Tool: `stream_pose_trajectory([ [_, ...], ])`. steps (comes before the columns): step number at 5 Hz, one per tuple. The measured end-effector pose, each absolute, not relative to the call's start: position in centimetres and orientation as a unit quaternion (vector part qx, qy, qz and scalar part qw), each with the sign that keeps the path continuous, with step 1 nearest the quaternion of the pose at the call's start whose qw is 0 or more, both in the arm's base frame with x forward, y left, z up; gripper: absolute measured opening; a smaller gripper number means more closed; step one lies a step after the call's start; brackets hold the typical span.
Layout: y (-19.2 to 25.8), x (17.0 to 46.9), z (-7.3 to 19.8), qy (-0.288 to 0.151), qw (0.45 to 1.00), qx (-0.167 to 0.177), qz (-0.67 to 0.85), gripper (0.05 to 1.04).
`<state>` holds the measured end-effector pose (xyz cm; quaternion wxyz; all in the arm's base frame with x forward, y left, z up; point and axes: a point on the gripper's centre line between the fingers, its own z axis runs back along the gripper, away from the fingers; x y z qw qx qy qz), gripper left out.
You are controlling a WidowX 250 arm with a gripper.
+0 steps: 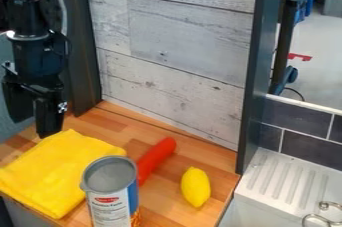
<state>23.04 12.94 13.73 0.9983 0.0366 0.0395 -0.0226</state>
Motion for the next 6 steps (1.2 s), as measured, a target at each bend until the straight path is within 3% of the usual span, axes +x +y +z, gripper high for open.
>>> stream_pose_trajectory([
  [2,13.1,23.3,11.7,0.065,0.997,0.027,-0.016,1.001],
  [3,13.2,23.7,10.5,0.051,0.998,0.034,-0.017,1.001],
  [6,12.2,25.1,7.5,0.067,0.996,0.044,-0.035,1.001],
])
